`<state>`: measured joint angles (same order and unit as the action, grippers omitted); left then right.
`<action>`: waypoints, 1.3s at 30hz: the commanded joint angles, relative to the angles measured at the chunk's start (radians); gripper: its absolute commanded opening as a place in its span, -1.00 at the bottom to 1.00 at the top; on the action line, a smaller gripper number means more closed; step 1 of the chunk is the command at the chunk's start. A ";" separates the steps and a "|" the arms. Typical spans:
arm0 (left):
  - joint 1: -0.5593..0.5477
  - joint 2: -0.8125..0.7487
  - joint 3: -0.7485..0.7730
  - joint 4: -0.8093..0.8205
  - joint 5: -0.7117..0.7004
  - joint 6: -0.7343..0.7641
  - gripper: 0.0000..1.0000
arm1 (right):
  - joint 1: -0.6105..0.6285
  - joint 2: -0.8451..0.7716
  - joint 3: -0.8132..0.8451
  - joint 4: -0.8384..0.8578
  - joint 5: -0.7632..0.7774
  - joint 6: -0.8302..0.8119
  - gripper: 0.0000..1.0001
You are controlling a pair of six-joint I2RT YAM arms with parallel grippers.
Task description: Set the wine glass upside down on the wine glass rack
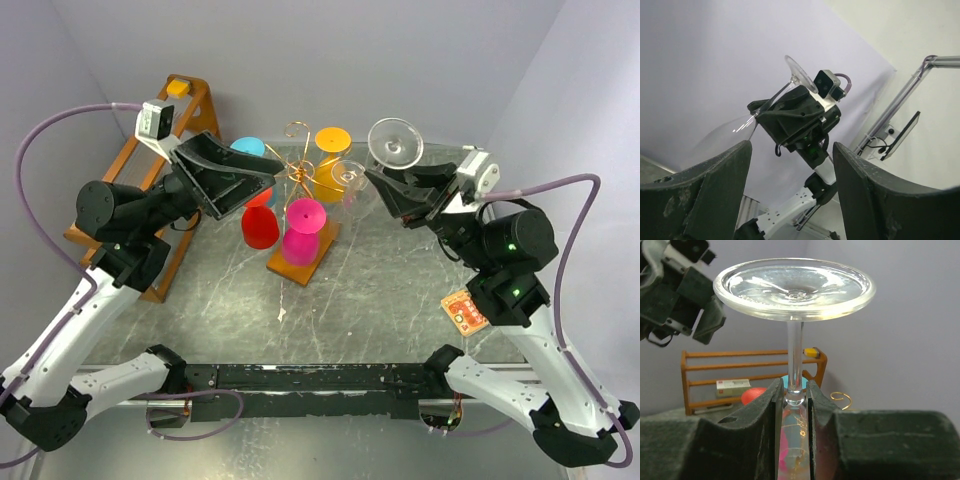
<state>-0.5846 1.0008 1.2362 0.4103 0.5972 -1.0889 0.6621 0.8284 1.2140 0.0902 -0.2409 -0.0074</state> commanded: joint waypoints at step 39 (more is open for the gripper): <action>-0.147 0.145 0.191 -0.075 -0.193 -0.087 0.30 | -0.002 0.294 0.286 -0.022 -0.484 -0.256 -1.00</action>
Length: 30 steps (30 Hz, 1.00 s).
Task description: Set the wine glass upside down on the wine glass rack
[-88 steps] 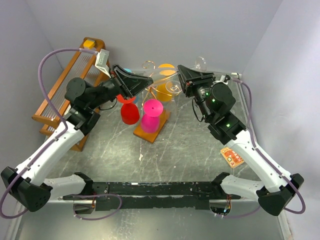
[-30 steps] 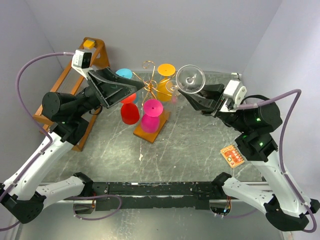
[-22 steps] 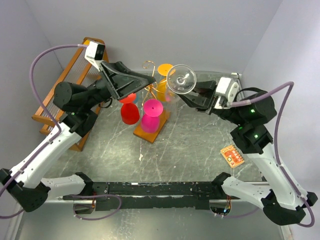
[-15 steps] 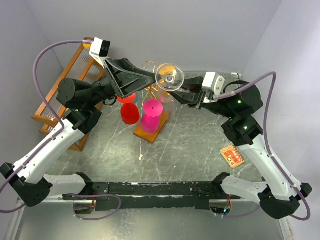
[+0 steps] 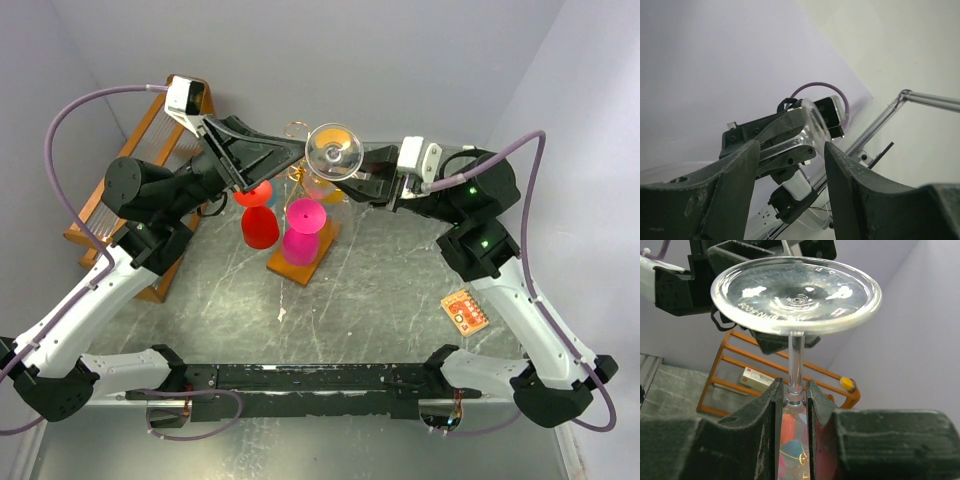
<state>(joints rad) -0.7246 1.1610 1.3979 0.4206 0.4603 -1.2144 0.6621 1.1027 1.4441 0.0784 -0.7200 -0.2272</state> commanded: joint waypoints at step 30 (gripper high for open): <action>-0.006 -0.089 0.035 -0.248 -0.155 0.152 0.50 | 0.040 0.111 0.144 -0.143 0.090 -0.145 -1.00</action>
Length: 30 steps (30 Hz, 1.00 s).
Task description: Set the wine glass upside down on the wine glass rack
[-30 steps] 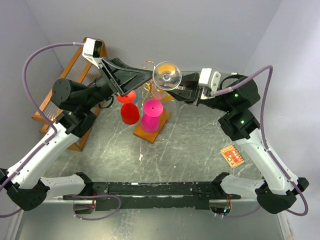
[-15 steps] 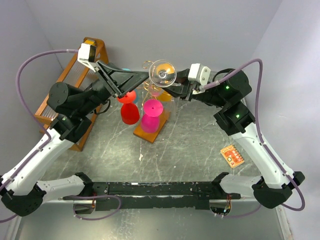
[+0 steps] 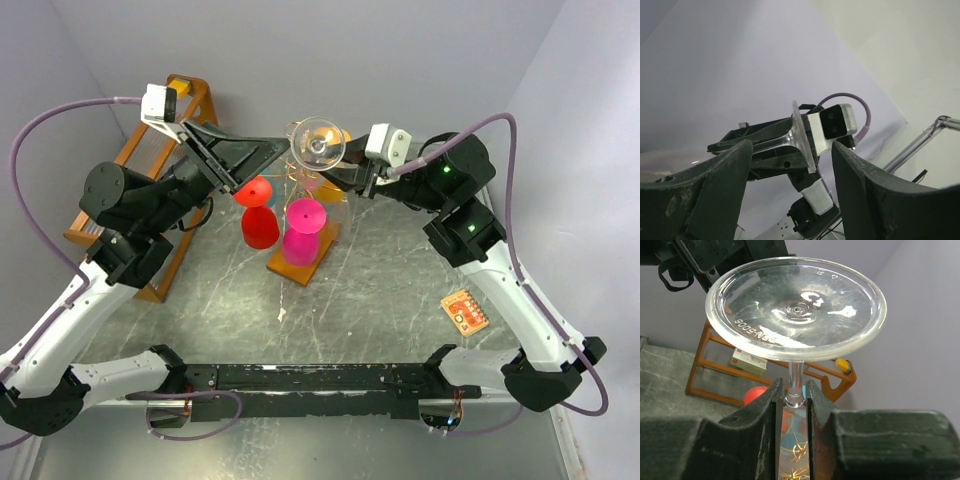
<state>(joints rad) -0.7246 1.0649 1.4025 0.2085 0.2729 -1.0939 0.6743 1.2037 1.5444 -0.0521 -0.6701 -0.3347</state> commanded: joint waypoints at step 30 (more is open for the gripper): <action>-0.007 -0.038 0.065 -0.149 -0.093 0.211 -0.86 | 0.138 -0.003 -0.005 0.055 0.185 -0.024 -0.62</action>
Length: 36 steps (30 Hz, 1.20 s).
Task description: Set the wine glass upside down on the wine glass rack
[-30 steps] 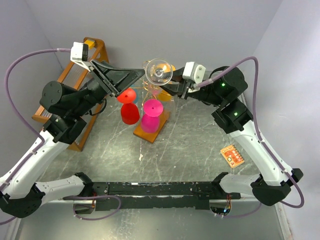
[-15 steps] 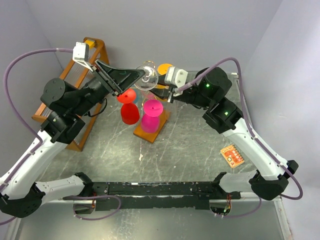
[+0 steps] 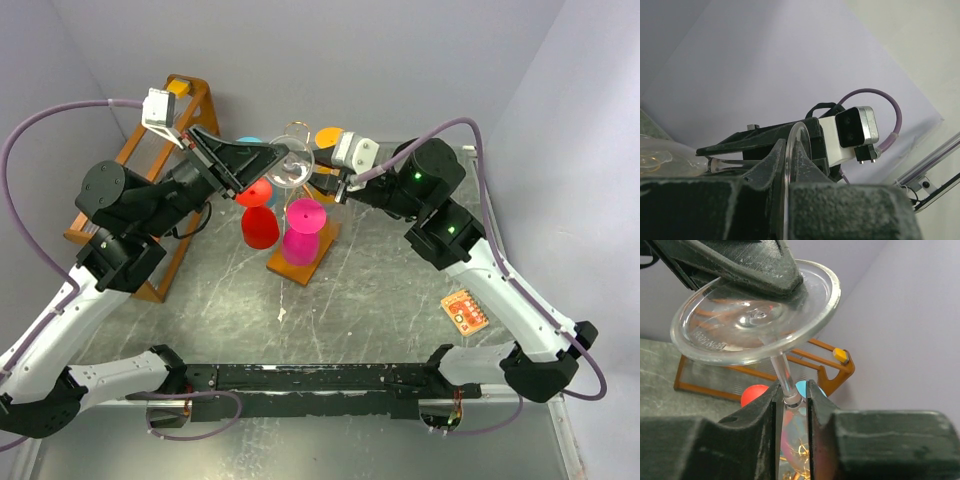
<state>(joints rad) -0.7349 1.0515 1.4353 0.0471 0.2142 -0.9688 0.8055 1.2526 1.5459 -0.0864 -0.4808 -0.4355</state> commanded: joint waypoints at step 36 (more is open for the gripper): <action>0.176 0.260 0.256 0.008 -0.072 0.359 -0.86 | 0.008 -0.475 -0.467 0.316 0.069 0.390 0.51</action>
<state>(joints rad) -0.6701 1.2819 1.6604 -0.0082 0.0605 -0.5549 0.8085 0.8112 1.1248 0.1963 -0.3992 -0.0891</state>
